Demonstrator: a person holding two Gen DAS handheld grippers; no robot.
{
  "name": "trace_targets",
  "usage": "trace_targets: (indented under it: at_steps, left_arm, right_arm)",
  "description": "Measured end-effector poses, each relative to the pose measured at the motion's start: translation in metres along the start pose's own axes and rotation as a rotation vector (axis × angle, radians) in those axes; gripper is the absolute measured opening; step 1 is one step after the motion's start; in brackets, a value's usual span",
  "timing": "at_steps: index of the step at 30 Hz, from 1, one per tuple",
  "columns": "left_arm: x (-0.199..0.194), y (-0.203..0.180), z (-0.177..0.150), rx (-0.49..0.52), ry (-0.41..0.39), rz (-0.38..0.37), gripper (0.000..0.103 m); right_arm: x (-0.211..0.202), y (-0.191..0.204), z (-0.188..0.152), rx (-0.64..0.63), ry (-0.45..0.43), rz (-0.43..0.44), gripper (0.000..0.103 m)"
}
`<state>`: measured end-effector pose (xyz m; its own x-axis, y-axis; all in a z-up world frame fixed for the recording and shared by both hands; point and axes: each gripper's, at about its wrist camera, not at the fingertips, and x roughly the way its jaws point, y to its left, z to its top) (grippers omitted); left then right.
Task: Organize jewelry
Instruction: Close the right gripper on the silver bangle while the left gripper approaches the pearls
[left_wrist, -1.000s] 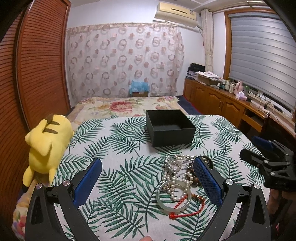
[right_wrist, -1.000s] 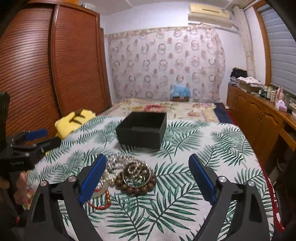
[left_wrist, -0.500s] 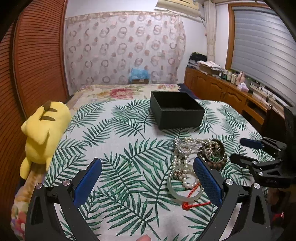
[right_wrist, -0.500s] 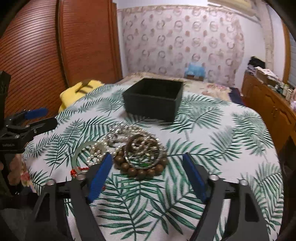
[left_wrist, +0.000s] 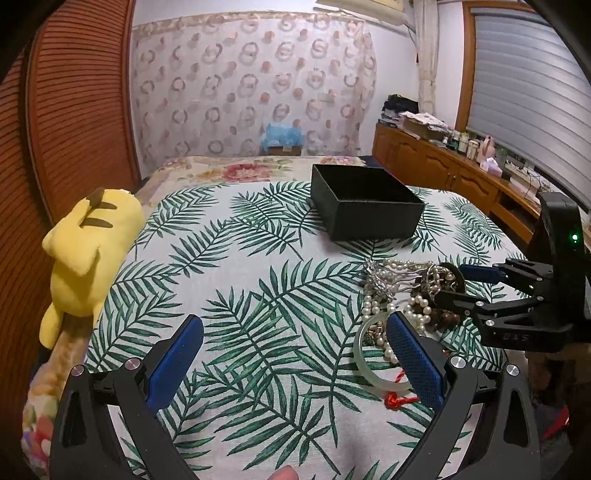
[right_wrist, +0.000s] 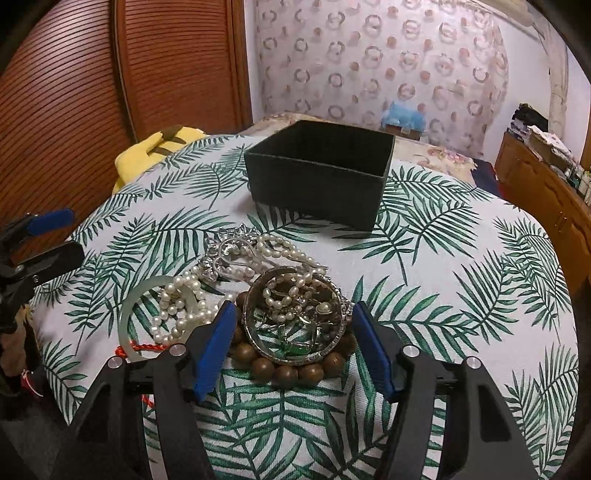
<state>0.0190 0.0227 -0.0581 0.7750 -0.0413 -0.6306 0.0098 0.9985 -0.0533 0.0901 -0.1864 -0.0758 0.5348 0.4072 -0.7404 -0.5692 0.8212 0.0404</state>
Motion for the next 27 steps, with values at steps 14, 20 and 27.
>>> trace_targets:
  at_steps: [14,20,27]
  left_arm:
    - [0.008,-0.004,-0.002,0.009,0.026,-0.01,0.096]
    - [0.016,-0.007,-0.005,0.021,0.036,-0.032,0.096]
    - [0.019,-0.021,-0.005,0.054,0.043,-0.113,0.087]
  right_arm:
    - [0.007,0.007,0.0,-0.089,0.016,-0.059,0.063]
    - [-0.015,-0.005,-0.002,-0.045,-0.024,-0.033,0.063]
    - [-0.033,-0.016,-0.008,-0.009,-0.053,-0.029,0.063]
